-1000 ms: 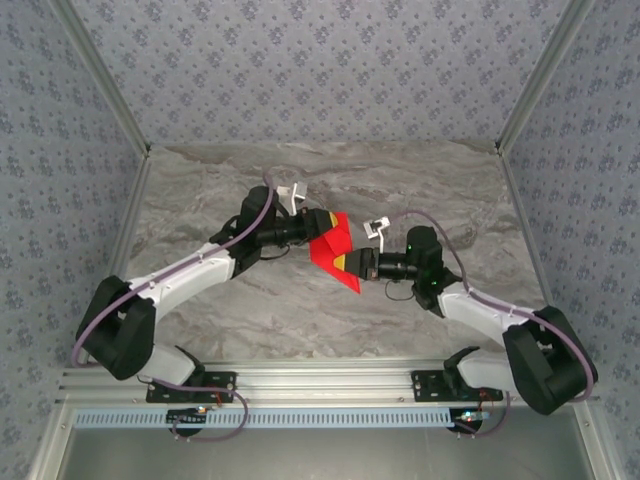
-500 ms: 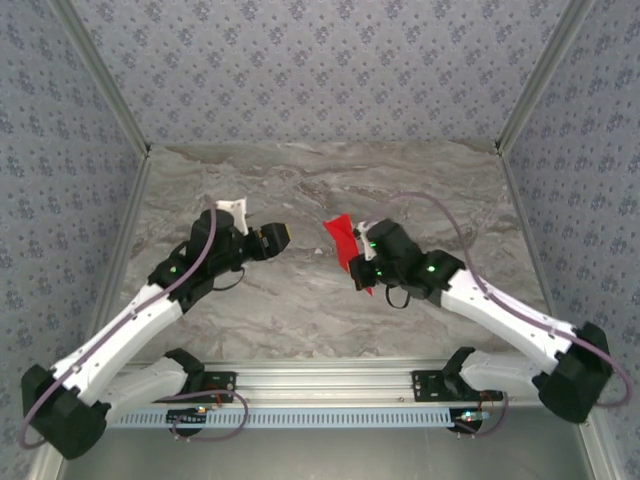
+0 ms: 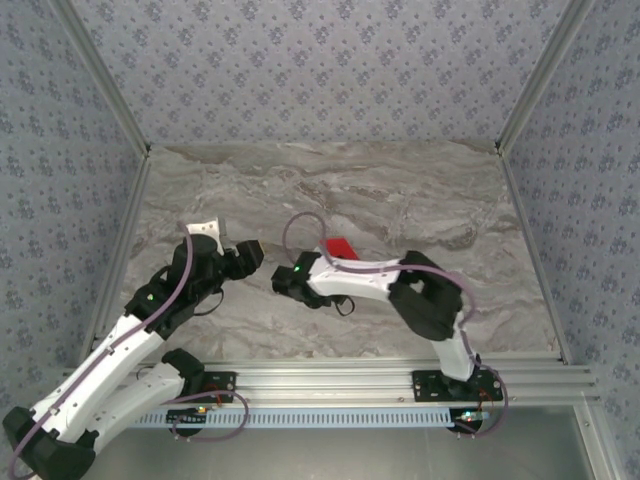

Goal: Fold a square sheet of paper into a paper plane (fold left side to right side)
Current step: Turn over the paper at the center of the table.

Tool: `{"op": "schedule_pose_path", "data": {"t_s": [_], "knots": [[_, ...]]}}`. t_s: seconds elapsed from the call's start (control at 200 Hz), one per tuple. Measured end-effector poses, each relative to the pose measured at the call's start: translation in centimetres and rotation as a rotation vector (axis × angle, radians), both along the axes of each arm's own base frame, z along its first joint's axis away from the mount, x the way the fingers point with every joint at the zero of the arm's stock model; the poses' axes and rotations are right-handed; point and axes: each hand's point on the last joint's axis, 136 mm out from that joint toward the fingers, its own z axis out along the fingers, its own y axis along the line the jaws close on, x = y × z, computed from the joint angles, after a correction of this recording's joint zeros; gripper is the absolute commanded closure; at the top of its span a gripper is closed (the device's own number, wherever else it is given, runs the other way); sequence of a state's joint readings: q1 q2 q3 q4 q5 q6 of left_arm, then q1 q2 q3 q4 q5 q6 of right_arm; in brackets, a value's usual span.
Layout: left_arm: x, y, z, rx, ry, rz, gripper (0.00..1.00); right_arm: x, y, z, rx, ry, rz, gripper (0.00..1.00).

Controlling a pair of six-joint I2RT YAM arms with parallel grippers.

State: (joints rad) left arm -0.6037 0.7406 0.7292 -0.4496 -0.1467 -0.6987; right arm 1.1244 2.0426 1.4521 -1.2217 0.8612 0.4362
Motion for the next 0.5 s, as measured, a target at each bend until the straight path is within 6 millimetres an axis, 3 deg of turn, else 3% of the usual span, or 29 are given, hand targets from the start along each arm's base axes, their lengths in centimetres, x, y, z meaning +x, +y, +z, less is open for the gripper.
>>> {"op": "schedule_pose_path", "data": {"t_s": [0.085, 0.2, 0.395, 0.5], "knots": [[0.0, 0.1, -0.1, 0.002, 0.003, 0.003, 0.23, -0.4, -0.2, -2.0, -0.089, 0.038, 0.017, 0.91], [0.0, 0.3, -0.5, 0.006, 0.02, 0.014, 0.21, -1.1, 0.1, -3.3, -0.117, 0.095, 0.038, 0.8], [0.9, 1.1, -2.5, -0.015, 0.106, 0.064, 0.2, -4.0, 2.2, -5.7, 0.022, 0.274, 0.081, 0.46], [1.1, 0.9, -4.2, -0.055, 0.163, 0.063, 0.2, -5.9, 3.4, -5.5, 0.157, 0.365, 0.106, 0.3]]}}
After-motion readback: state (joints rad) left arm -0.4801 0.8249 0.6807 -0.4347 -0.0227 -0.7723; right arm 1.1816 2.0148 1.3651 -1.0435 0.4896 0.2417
